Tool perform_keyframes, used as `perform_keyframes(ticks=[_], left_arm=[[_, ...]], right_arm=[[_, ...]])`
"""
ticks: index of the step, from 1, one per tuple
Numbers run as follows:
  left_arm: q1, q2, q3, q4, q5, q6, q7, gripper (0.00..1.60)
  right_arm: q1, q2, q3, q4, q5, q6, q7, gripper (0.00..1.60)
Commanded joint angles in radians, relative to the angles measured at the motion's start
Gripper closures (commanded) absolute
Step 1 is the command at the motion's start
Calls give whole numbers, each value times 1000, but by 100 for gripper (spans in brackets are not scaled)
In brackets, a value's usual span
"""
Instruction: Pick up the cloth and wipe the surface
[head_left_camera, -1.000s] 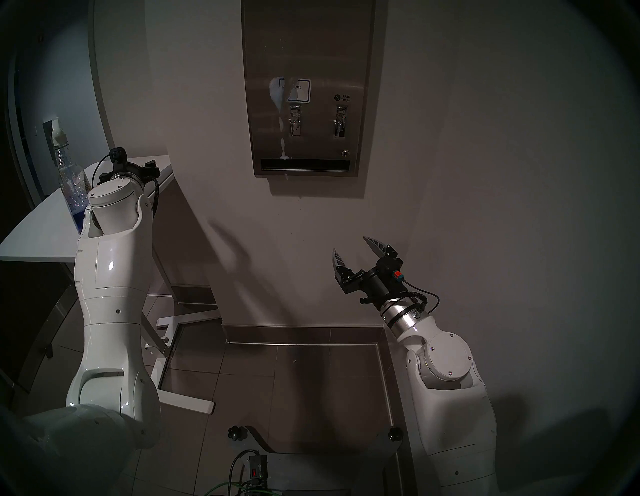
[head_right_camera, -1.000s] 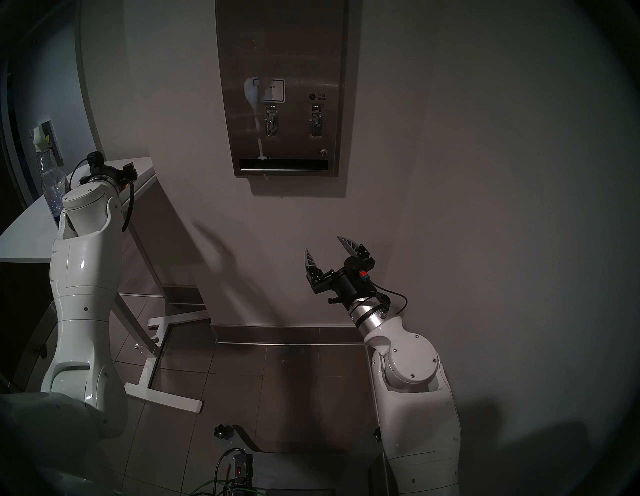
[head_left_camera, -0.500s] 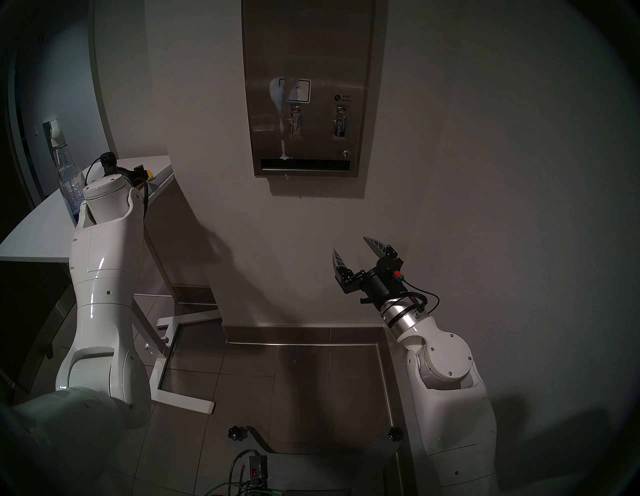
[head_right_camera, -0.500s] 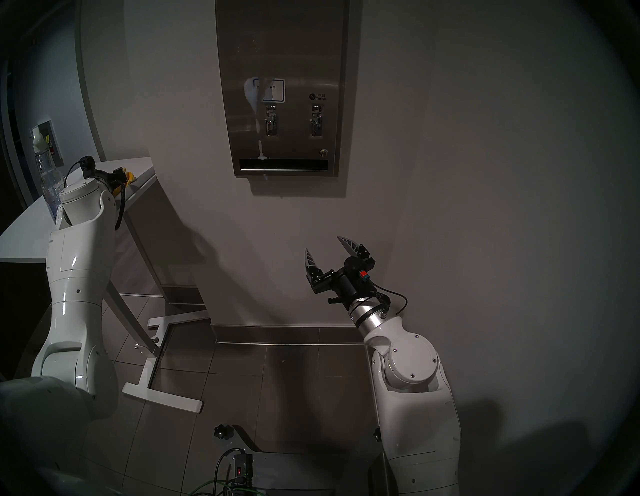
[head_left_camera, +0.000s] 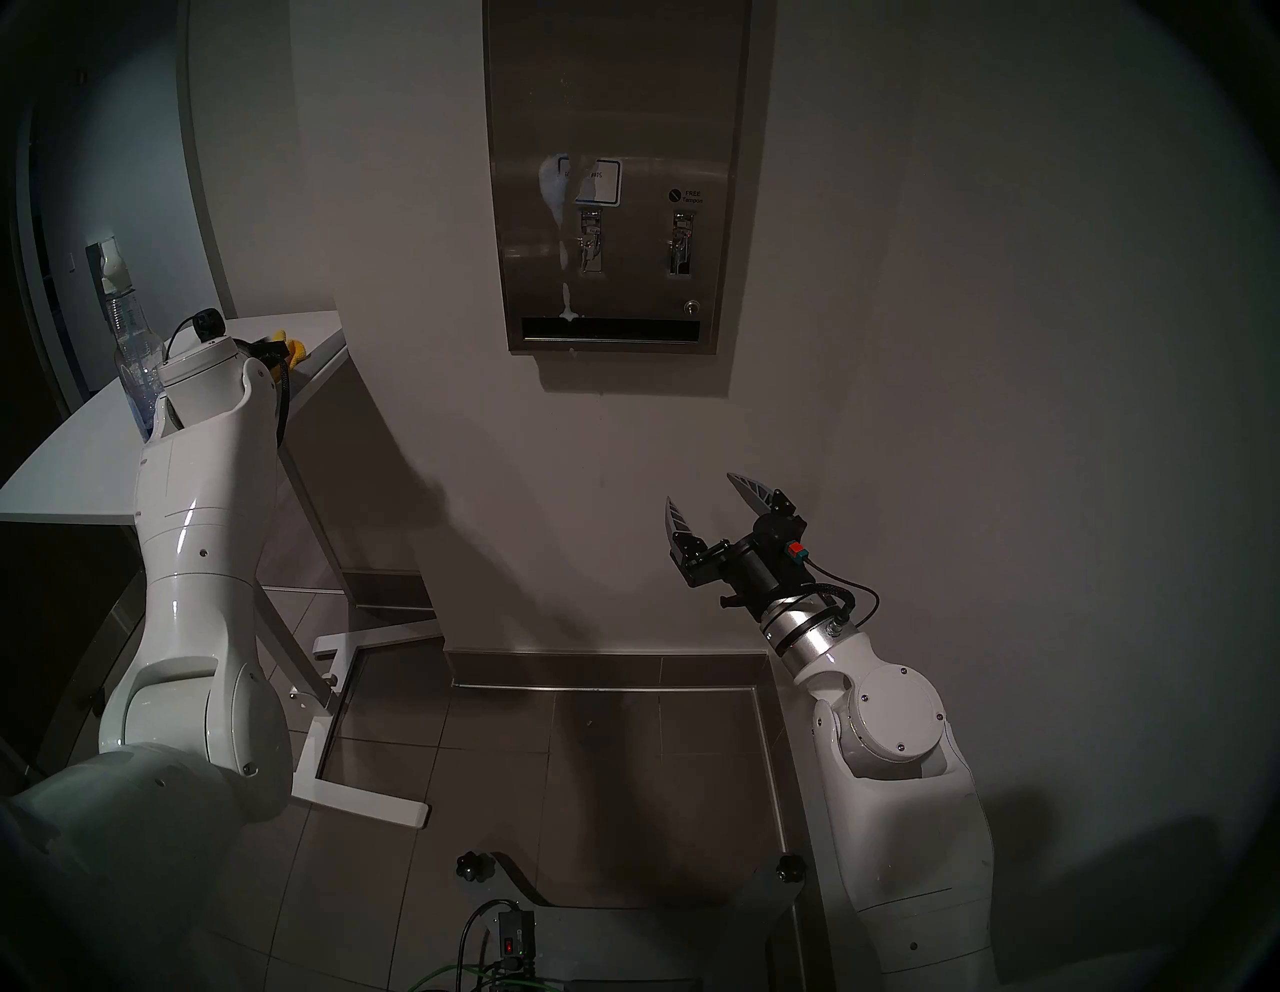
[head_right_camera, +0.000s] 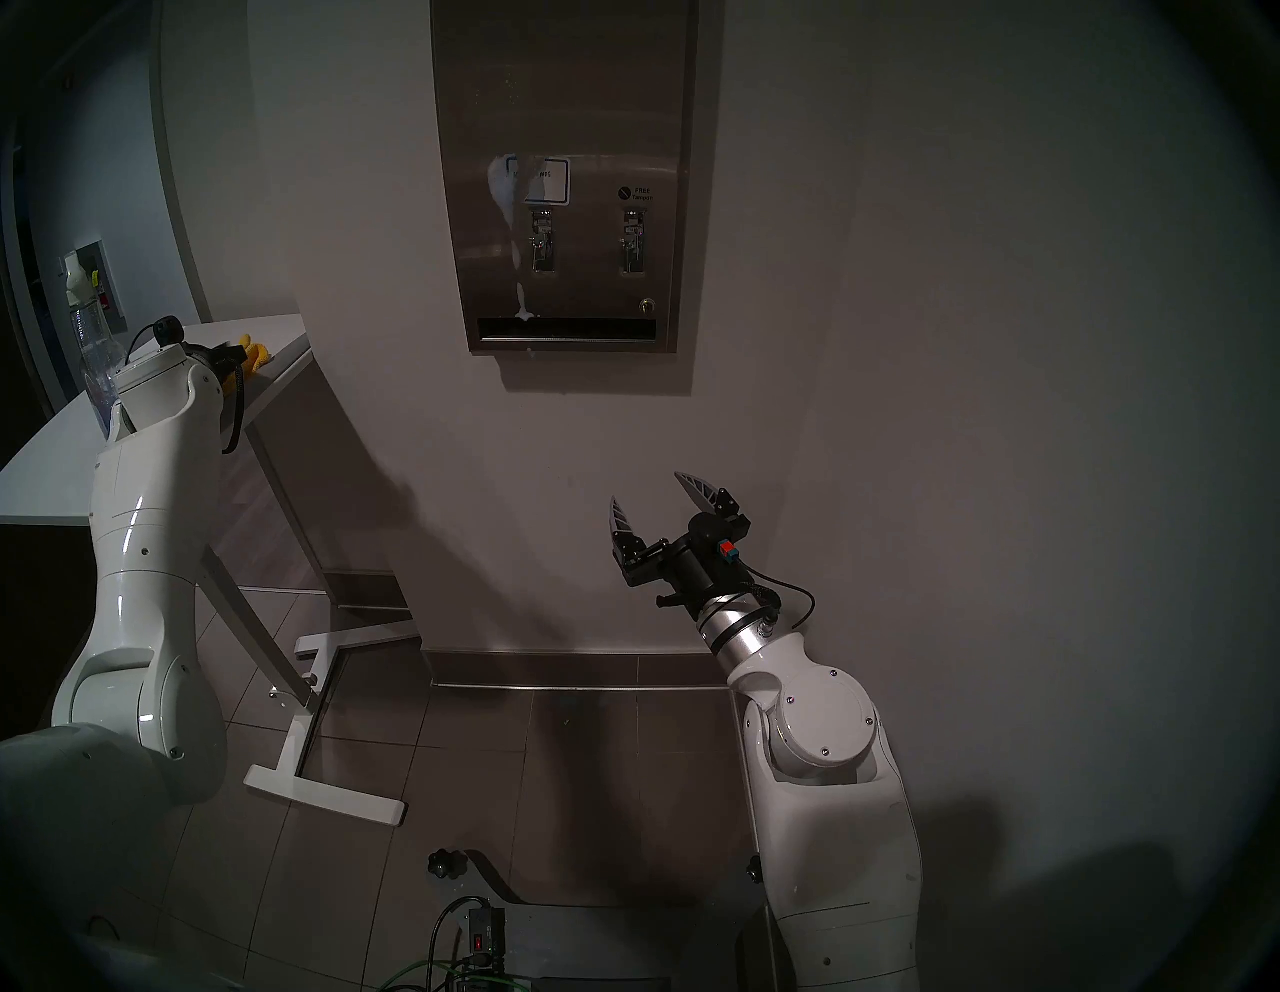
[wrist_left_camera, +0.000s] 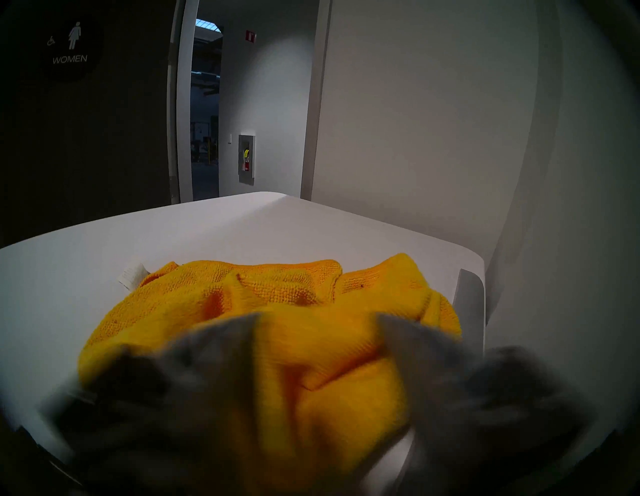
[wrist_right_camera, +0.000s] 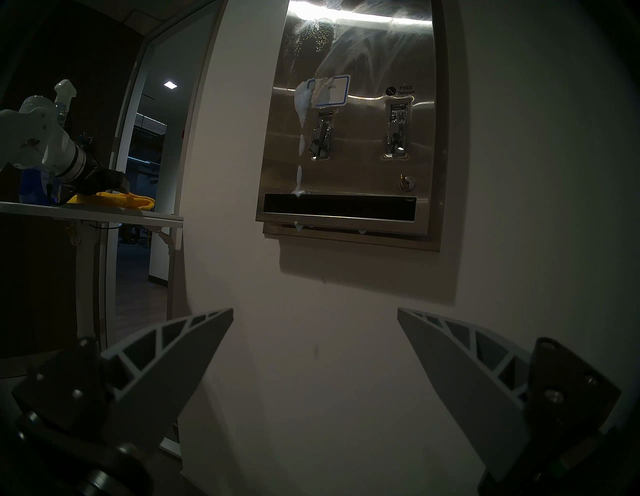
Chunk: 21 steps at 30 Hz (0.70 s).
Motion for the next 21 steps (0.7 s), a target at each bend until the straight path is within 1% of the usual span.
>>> perform_keyframes(ticks=[1,2,3,5,6,7,8,11,13,14,15,16,17,19,20,21], left_arm=[[-113,25,15,25,-13,4,4,160],[-111,28,18,25,-16,2,5,160],[-129,25,18,44,-16,3,8,160],[-131,25,22,40,-21,-5,7,160],[-154,20,23,56,-19,-5,10,160],[-143,23,27,36,-21,-17,9,160],[-157,20,28,40,-22,-21,10,160],[-167,28,50,-5,-14,-43,3,160],[-174,28,54,-12,-15,-45,3,160],[-190,27,59,-15,-13,-49,2,160],[-170,38,67,-32,-15,-64,-5,160],[-202,35,76,-52,-8,-63,-3,160],[-197,38,81,-69,-7,-67,-6,160],[-216,39,91,-82,0,-73,-7,160],[-209,44,99,-94,2,-85,-12,160],[-219,41,102,-108,6,-81,-10,160]], right_arm=[[19,4,1,-38,1,-8,3,0],[19,4,1,-38,1,-8,3,0],[19,4,1,-38,1,-8,3,0],[19,4,1,-38,1,-8,3,0],[19,4,1,-38,1,-8,3,0],[19,4,1,-37,1,-8,2,0],[19,4,0,-36,1,-8,2,0],[20,4,0,-34,2,-8,1,0],[20,4,0,-33,2,-8,1,0],[20,4,0,-32,2,-8,1,0],[20,4,0,-32,2,-8,1,0],[20,4,0,-31,2,-8,1,0],[20,4,0,-31,2,-8,0,0],[20,4,0,-31,2,-9,0,0],[20,4,0,-31,2,-9,0,0],[20,4,0,-31,2,-9,0,0]])
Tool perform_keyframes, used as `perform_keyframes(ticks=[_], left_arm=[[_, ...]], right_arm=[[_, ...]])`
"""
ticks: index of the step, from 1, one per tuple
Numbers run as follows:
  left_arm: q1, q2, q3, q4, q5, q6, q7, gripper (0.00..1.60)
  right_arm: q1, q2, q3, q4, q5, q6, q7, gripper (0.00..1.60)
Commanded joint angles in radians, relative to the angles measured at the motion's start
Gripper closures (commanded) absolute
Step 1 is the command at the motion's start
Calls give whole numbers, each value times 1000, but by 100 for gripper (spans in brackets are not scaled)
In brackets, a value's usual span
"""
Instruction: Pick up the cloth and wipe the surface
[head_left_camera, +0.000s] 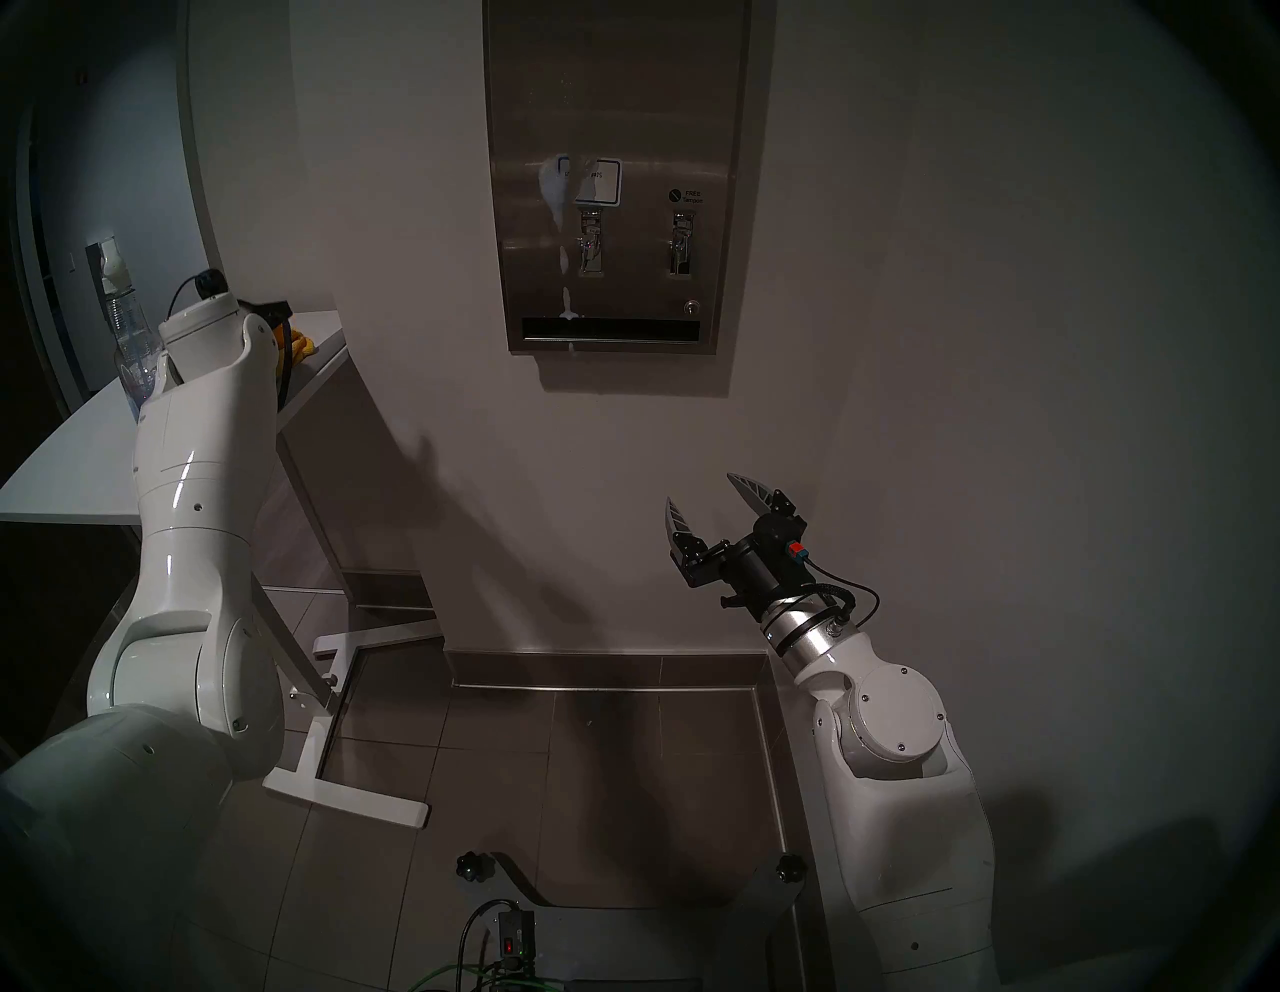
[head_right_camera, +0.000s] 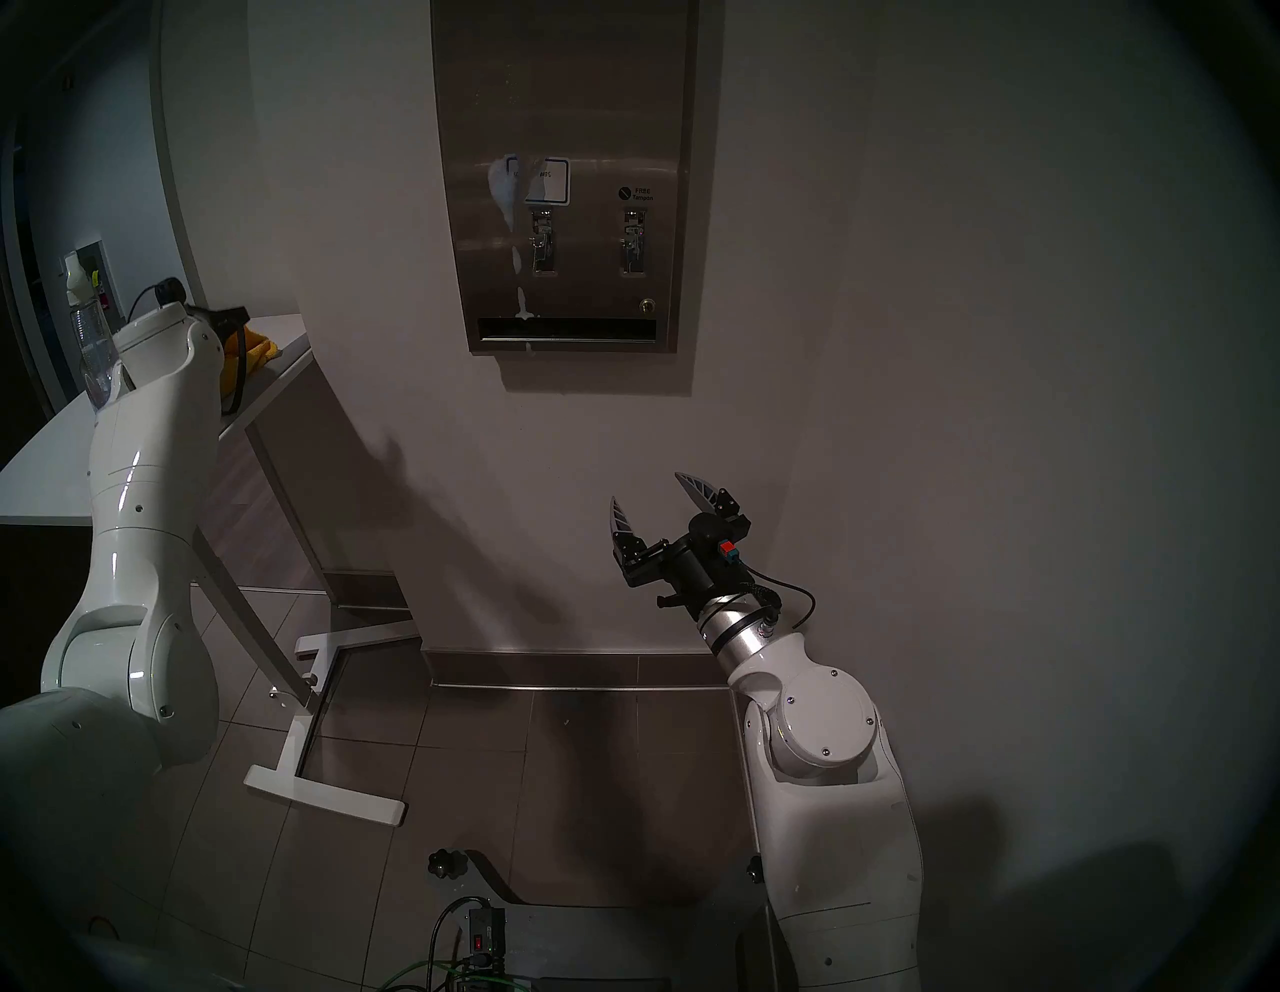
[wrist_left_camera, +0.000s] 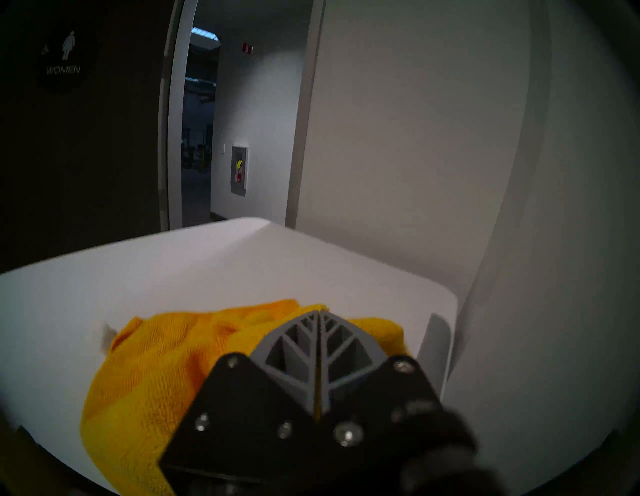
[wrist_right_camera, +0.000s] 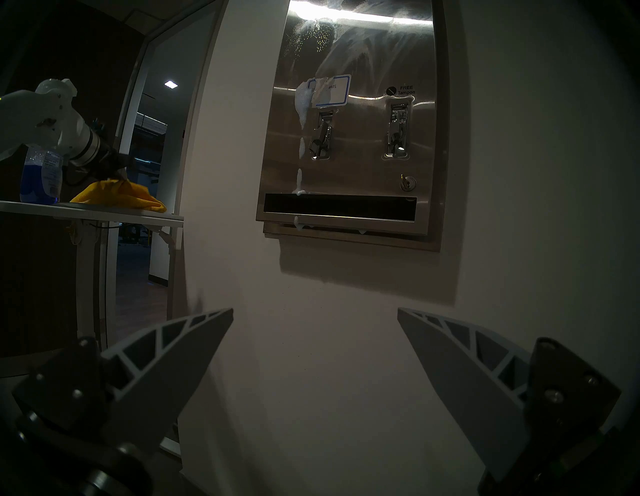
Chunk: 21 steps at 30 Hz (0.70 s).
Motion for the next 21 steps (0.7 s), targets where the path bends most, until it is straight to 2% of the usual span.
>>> perform_keyframes(ticks=[1,6,17,18,21], left_arm=[[-110,24,29,-112,23,-50,-13,160],[-122,28,49,-147,33,-67,-21,160],[-133,31,98,-287,50,-87,-52,160],[-147,24,102,-274,44,-95,-61,160],[-124,16,104,-334,27,-81,-77,160]], right_arm=[[20,1,1,-33,1,-9,1,0],[20,2,0,-34,2,-9,1,0],[20,3,0,-36,2,-9,1,0],[20,4,0,-36,2,-9,1,0],[19,4,0,-38,2,-8,1,0]])
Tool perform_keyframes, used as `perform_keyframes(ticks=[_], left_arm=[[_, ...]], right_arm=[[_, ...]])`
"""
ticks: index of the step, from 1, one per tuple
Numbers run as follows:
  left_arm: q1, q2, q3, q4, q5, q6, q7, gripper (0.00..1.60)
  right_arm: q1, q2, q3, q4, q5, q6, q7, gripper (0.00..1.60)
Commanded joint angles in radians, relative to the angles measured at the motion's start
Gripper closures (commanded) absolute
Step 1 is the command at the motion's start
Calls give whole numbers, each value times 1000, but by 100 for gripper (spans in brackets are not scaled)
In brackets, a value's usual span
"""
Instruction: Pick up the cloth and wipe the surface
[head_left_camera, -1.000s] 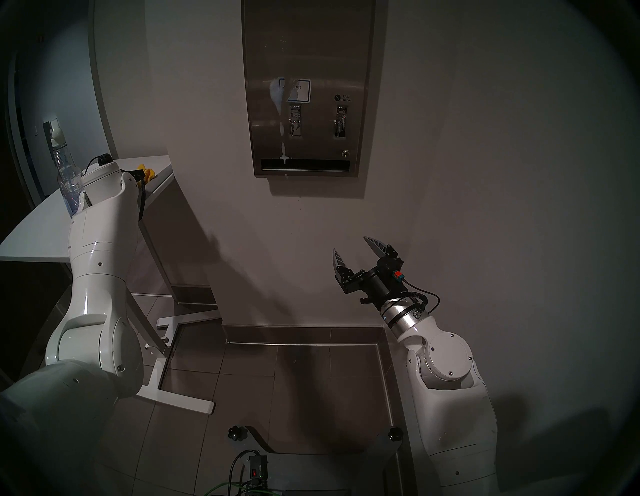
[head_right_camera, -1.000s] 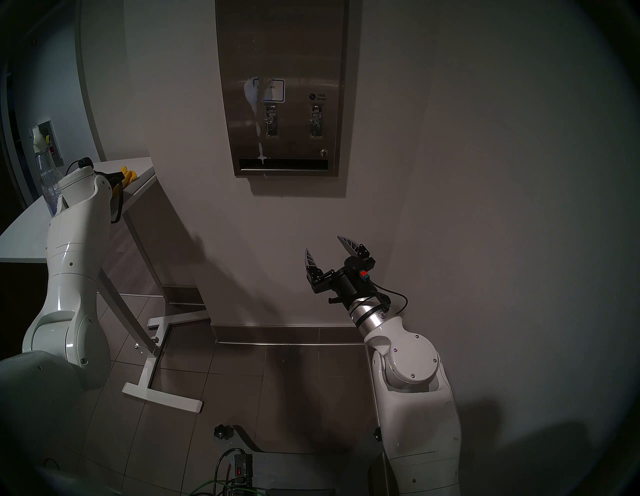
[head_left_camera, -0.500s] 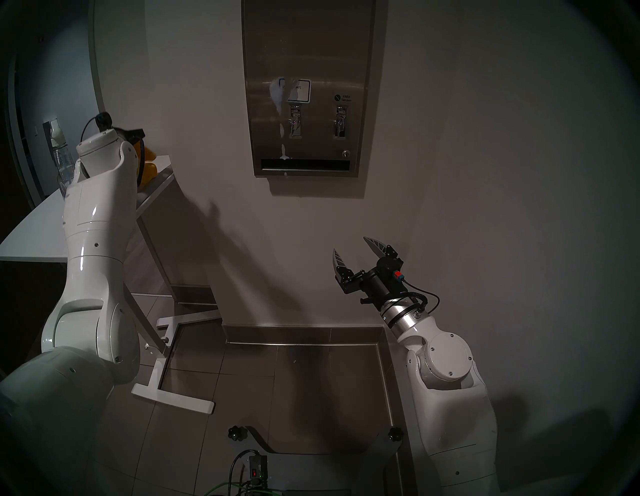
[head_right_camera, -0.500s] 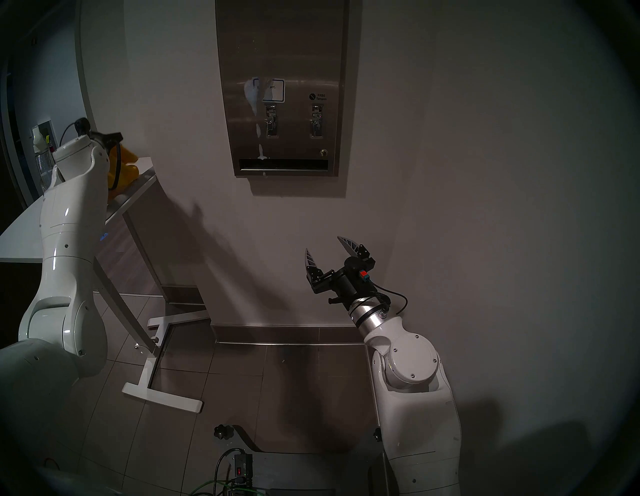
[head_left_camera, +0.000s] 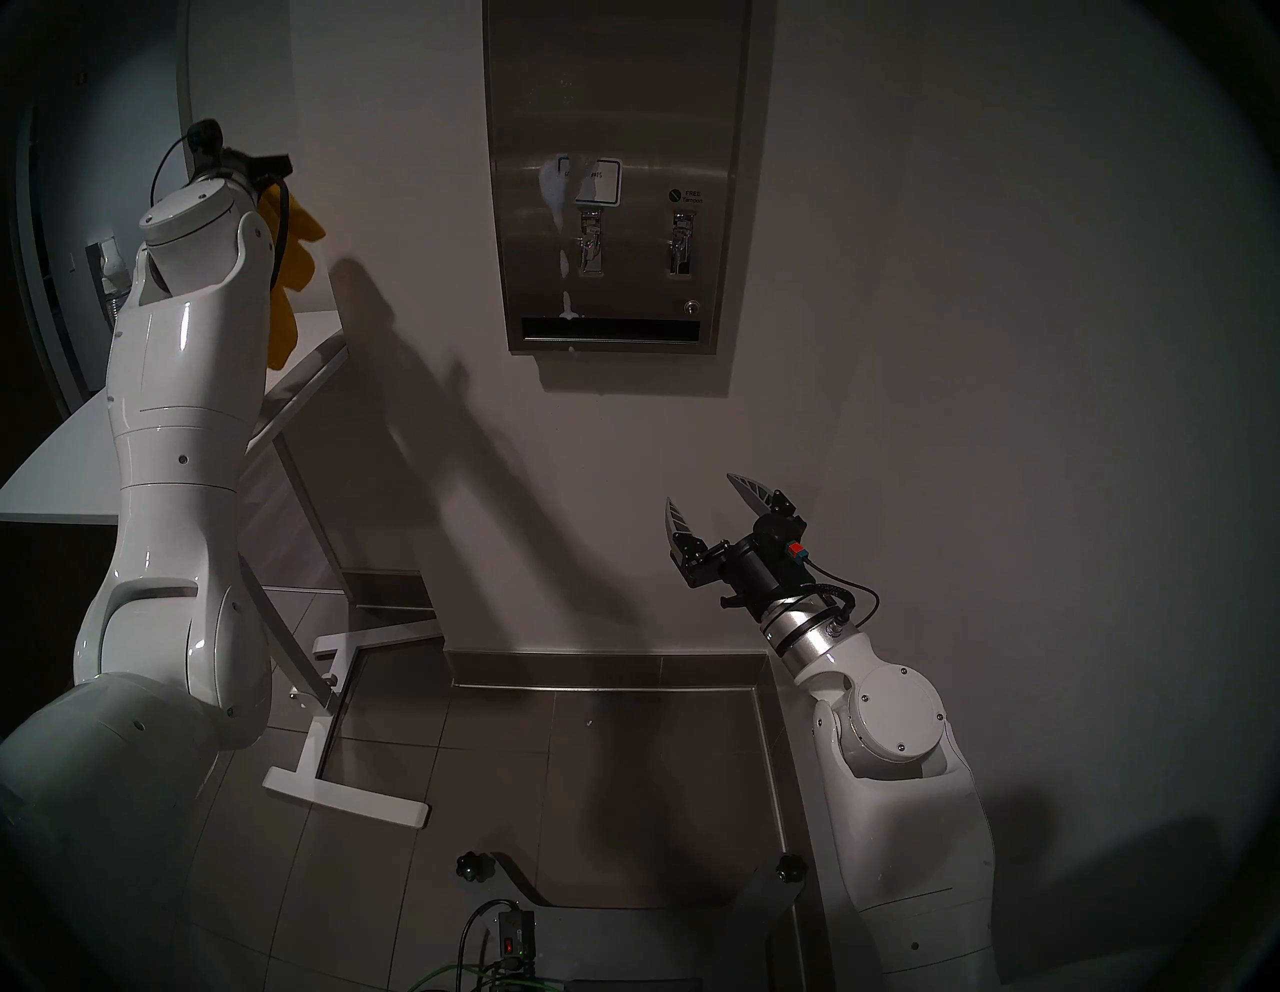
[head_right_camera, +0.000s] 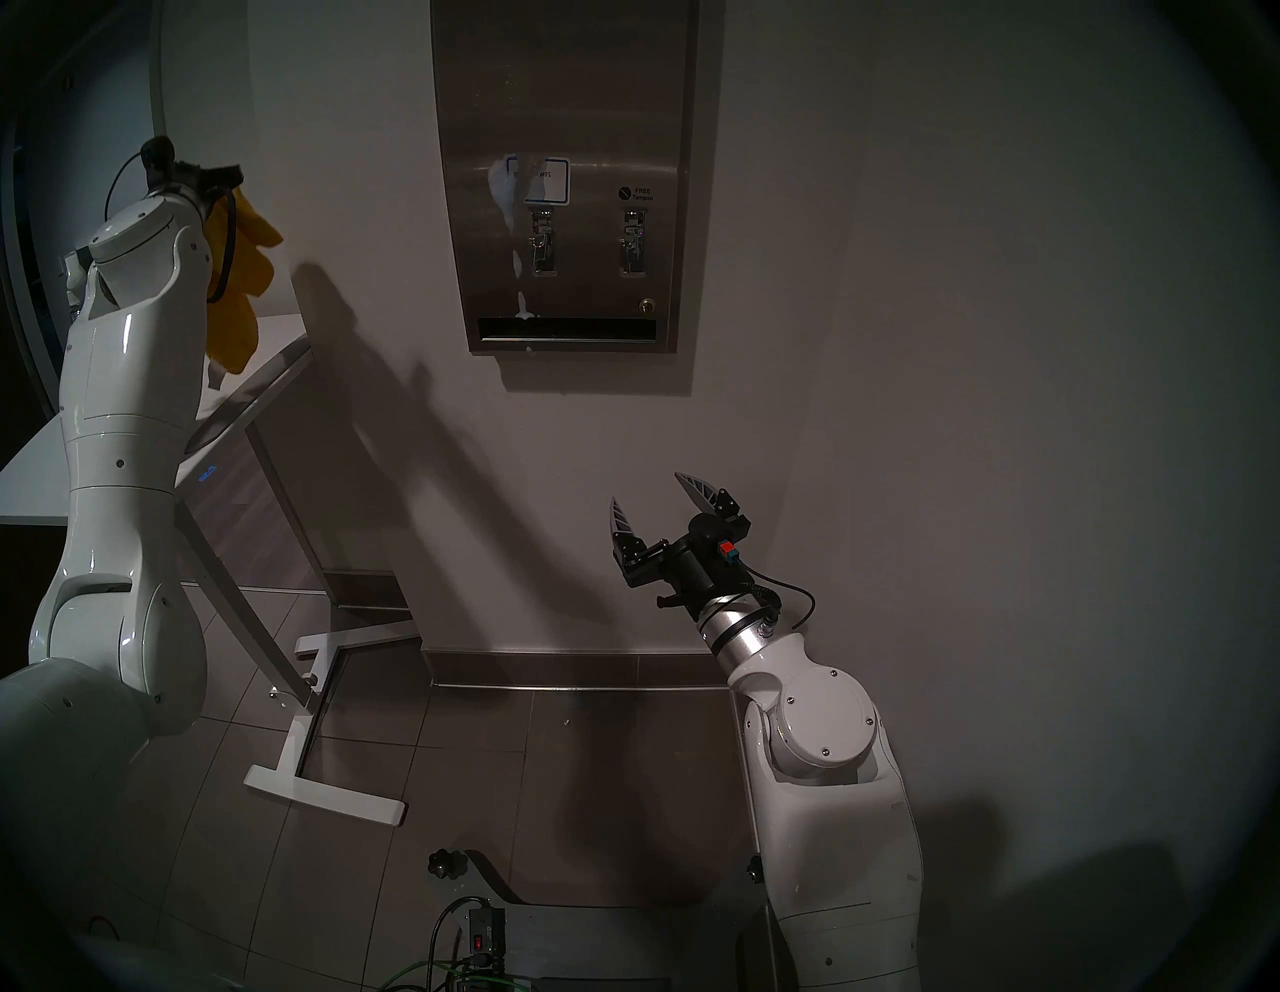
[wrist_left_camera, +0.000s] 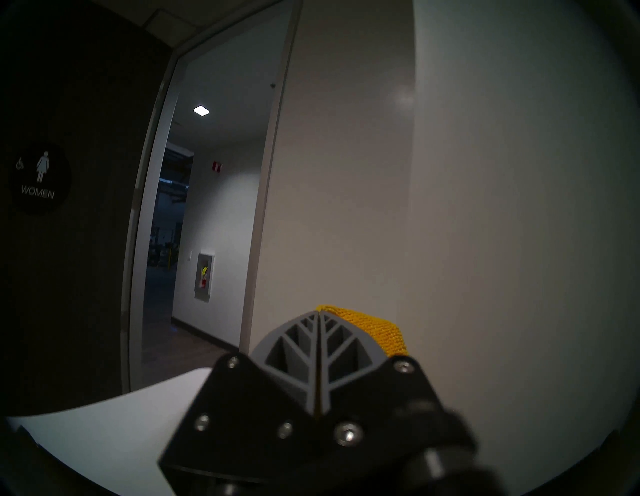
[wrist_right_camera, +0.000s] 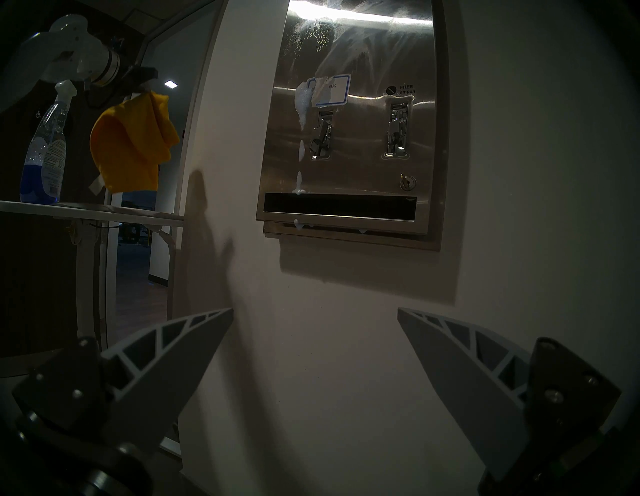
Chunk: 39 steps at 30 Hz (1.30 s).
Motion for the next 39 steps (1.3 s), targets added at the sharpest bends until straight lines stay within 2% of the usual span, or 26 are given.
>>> perform_keyframes(ticks=[1,4,5,7,10,16,19,21,23,27,29,30,31,35,39], left_arm=[[-52,-8,18,-110,-22,-22,-49,160],[-35,-29,32,-147,-46,-8,-74,160],[0,-32,31,-203,-65,16,-87,160],[-8,-36,45,-187,-67,6,-99,160],[6,-48,54,-211,-89,19,-116,160],[41,-50,85,-293,-111,46,-151,160],[64,-44,95,-348,-122,79,-163,160],[64,-42,102,-349,-122,84,-169,160],[98,-34,127,-392,-124,121,-183,160],[146,-32,143,-450,-136,151,-194,160],[146,-31,150,-447,-137,150,-200,160],[166,-26,151,-481,-141,166,-202,160],[157,-25,160,-465,-139,157,-211,160],[199,-11,163,-536,-137,182,-205,160],[184,-6,165,-537,-134,178,-211,160]], right_arm=[[19,3,1,-38,1,-8,2,0],[19,3,1,-38,1,-8,2,0],[19,4,1,-40,1,-8,2,0],[19,4,1,-40,1,-8,2,0],[18,4,0,-40,1,-7,2,0],[18,5,0,-41,2,-7,2,0],[18,5,0,-42,2,-7,2,0],[18,5,0,-42,2,-7,2,0],[18,6,0,-42,2,-6,2,0],[17,6,0,-43,2,-6,2,0],[17,6,-1,-43,2,-5,2,0],[17,7,-1,-44,2,-5,2,0],[17,7,-1,-44,2,-5,1,0],[17,7,-1,-44,2,-5,1,0],[17,7,-1,-44,3,-5,1,0]])
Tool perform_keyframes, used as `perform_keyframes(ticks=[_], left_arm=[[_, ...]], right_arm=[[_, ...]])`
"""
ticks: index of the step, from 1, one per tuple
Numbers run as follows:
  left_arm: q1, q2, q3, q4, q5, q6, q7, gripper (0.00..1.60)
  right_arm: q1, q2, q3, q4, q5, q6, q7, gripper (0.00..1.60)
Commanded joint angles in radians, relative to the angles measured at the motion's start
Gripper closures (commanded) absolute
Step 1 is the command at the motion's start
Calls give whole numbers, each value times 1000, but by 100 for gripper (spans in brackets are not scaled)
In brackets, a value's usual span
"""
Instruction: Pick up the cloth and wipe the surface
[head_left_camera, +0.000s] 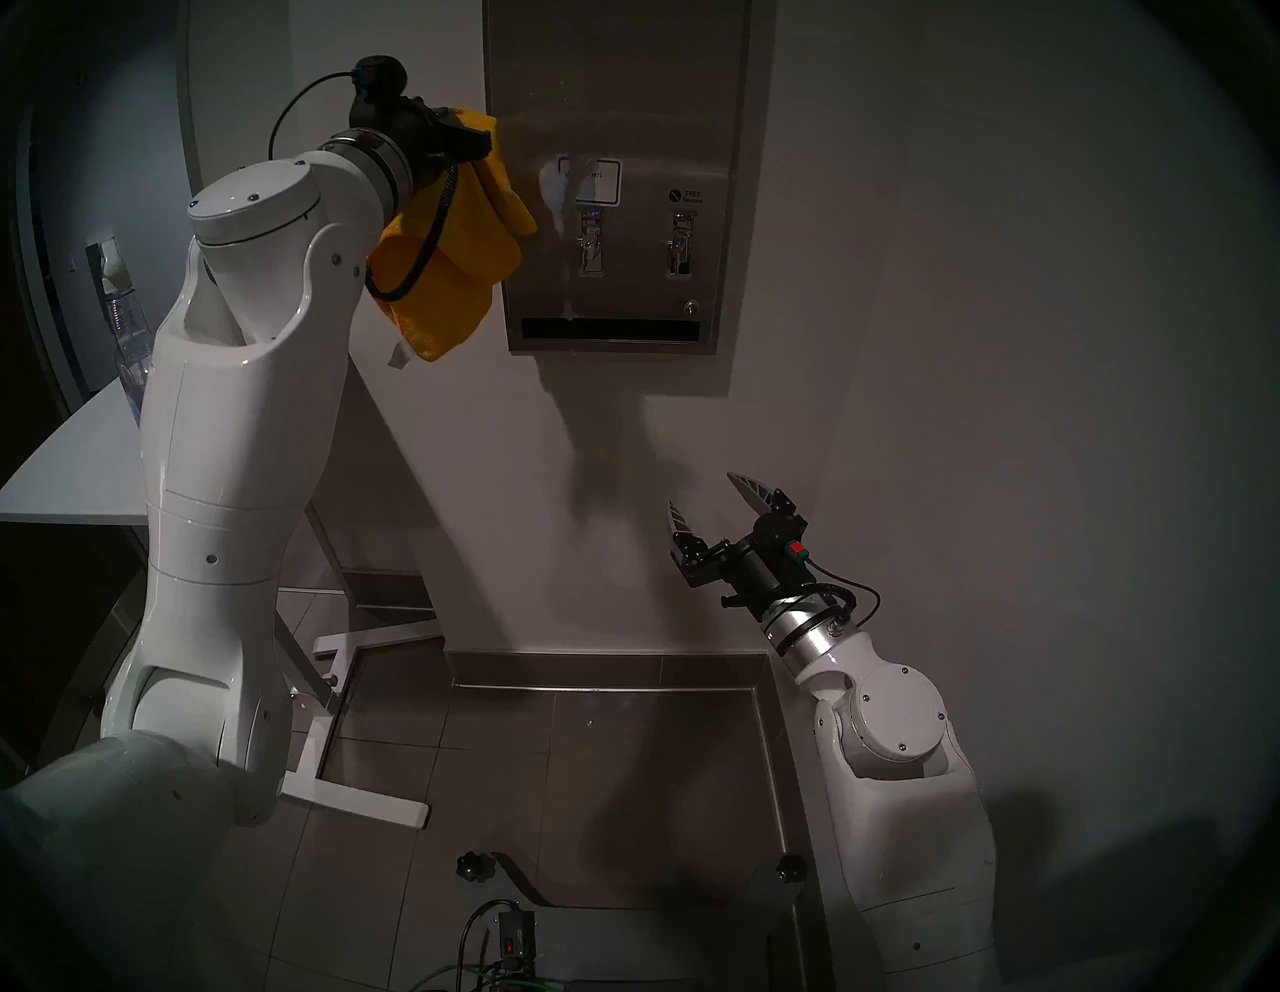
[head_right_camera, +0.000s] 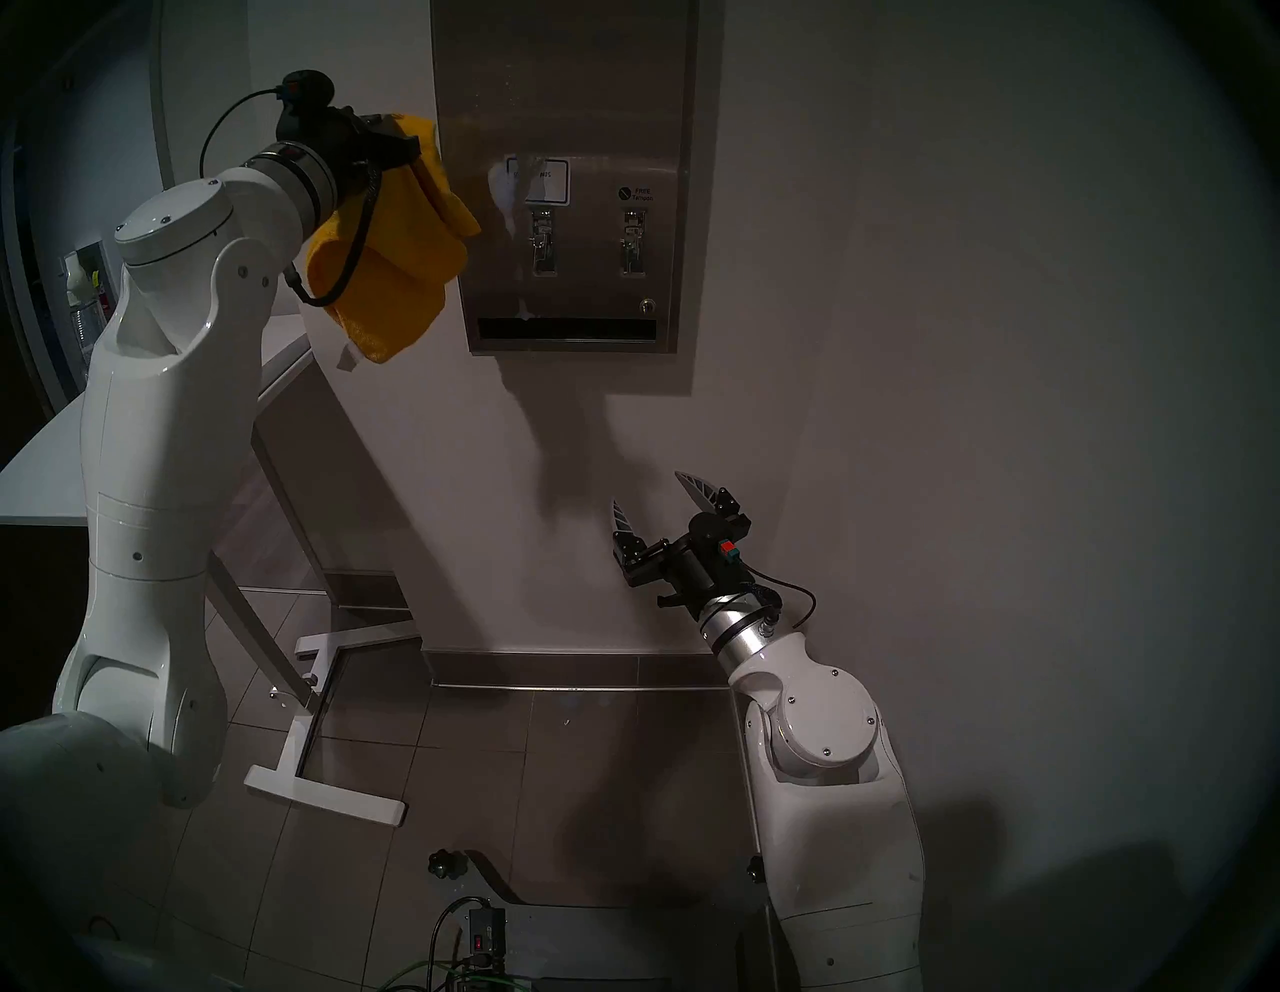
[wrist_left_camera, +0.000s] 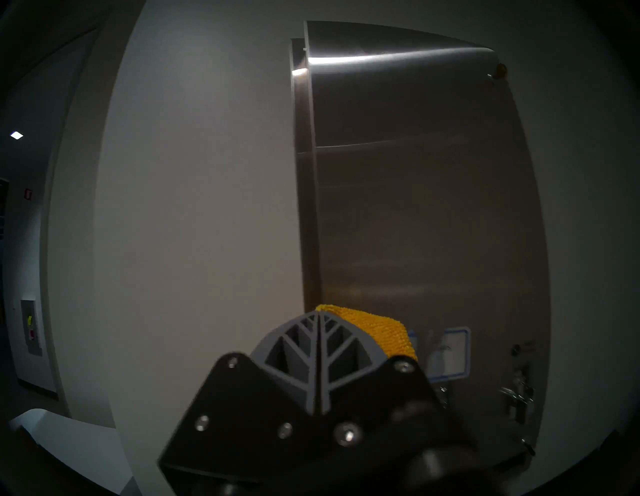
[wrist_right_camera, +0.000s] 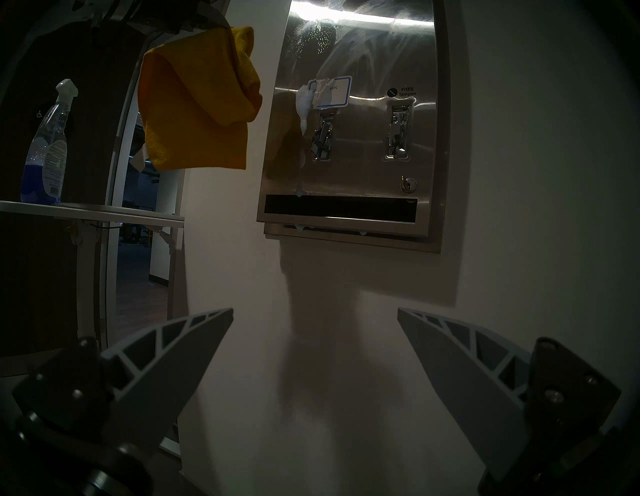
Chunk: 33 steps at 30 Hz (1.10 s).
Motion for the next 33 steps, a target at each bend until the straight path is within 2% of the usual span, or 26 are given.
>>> perform_keyframes(ticks=[1,6,16,33], left_arm=[[-29,14,-13,-54,8,-16,-4,160],[-30,4,-10,-53,-5,-5,-11,160],[39,-29,-9,-85,-45,31,-7,160],[137,-41,2,-216,-38,60,44,160]], right_arm=[[17,2,1,-39,1,-5,2,0],[17,3,1,-40,1,-5,2,0],[16,3,0,-41,1,-3,2,0],[17,4,0,-40,2,-4,0,0]])
